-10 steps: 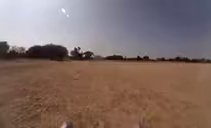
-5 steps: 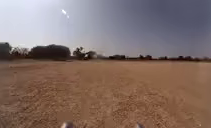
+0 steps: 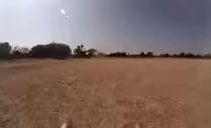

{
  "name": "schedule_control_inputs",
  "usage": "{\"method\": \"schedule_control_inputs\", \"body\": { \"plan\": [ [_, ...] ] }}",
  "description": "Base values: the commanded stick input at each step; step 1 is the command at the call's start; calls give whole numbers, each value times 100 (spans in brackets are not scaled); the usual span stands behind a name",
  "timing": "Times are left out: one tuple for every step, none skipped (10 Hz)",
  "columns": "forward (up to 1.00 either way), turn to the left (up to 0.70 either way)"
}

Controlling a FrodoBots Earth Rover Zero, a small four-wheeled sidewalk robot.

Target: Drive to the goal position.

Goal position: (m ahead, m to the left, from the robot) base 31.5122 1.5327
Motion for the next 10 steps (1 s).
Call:
{"method": "schedule_control_inputs", "body": {
  "plan": [
    [70, 0],
    [70, 0],
    [70, 0],
    [70, 0],
    [70, 0],
    [70, 0],
    [70, 0],
    [70, 0],
    [70, 0],
    [70, 0]
  ]
}}
